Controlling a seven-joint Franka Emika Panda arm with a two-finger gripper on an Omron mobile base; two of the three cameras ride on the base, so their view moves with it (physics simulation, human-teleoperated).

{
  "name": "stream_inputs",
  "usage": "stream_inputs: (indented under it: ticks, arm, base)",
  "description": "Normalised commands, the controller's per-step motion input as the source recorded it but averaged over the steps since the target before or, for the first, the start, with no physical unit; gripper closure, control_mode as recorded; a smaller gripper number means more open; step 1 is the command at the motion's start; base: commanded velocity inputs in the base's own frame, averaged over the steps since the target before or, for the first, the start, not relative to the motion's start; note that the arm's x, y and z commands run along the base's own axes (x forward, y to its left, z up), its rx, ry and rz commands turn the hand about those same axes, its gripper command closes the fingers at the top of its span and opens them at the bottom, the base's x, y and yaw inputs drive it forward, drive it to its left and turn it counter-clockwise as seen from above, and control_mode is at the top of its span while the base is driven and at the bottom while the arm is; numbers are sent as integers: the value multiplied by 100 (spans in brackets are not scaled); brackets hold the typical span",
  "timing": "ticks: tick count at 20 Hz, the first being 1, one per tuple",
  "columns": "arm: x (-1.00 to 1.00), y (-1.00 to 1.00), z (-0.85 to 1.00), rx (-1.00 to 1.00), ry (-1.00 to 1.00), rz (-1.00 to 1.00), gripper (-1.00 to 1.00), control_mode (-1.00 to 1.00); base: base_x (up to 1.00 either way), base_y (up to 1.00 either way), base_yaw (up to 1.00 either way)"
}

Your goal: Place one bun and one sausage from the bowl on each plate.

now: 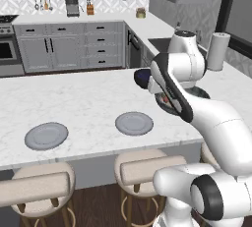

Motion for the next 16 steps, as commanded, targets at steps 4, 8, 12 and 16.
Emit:
stream_inputs:
  ticks: [4,8,12,16]
  arm:
    - [2,-33,0,0,0,0,-100,-100]
    - [58,-94,-3,0,2,-4,-100,-100]
    - [99,-100,-3,3,7,-1,-100,-100]
    - [95,-87,-23,3,4,0,-100,-100]
  base:
    - [0,0,0]
    - [0,0,0]
    - [0,0,0]
    - [0,0,0]
